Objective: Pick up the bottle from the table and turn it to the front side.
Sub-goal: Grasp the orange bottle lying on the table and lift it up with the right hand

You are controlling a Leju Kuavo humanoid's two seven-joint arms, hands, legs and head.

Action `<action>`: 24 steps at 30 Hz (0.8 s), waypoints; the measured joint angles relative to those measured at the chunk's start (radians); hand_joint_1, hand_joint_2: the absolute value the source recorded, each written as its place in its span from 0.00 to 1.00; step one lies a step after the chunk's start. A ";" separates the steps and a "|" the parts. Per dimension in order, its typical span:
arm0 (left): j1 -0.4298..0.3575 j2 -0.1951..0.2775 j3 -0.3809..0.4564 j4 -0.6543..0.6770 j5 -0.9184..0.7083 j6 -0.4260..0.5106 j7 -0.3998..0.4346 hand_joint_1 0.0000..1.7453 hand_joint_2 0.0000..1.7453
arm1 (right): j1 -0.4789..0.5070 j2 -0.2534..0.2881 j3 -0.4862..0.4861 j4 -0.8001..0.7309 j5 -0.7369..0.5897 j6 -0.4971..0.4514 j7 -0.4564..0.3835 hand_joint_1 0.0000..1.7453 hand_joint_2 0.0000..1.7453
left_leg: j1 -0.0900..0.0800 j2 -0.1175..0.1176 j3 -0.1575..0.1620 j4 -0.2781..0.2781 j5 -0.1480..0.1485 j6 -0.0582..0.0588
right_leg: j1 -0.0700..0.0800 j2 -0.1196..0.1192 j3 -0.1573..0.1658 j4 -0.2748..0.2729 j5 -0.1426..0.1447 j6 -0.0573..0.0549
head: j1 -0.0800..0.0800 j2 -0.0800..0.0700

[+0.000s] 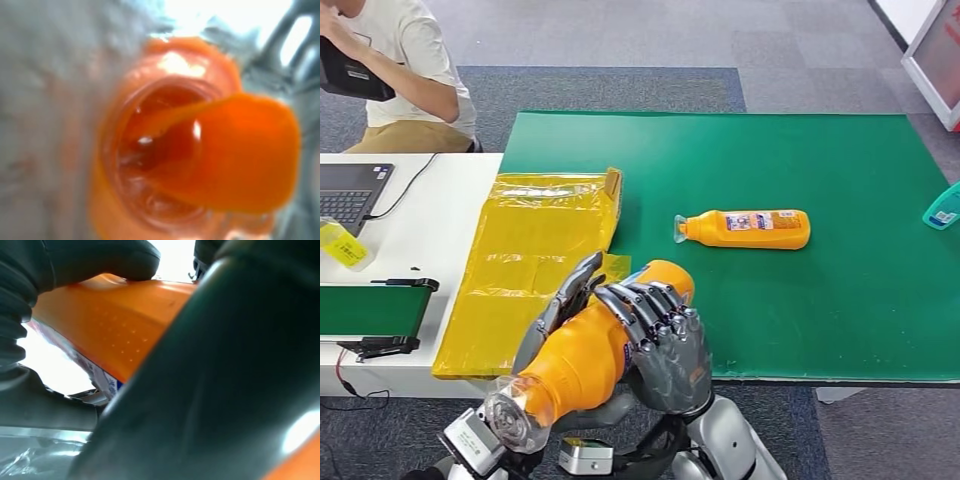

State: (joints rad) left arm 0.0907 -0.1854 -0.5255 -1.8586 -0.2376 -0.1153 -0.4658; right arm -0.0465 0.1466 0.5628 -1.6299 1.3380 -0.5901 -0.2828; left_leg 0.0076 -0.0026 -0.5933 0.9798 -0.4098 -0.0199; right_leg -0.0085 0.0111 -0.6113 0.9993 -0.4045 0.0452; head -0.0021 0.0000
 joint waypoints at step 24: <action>0.002 0.026 0.012 0.023 -0.024 0.035 0.012 1.00 1.00 | -0.023 0.010 -0.001 0.116 0.024 -0.032 0.054 0.63 1.00 | 0.000 0.000 0.000 0.000 0.000 0.000 | 0.000 0.000 0.000 0.000 0.000 0.000 | 0.000 0.000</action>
State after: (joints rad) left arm 0.0931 -0.1591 -0.5135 -1.8353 -0.2617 -0.0807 -0.4540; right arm -0.0693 0.1561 0.5616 -1.5141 1.3617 -0.6220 -0.2293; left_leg 0.0076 -0.0025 -0.5933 0.9798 -0.4098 -0.0200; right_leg -0.0085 0.0111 -0.6117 0.9993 -0.4046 0.0452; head -0.0020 0.0000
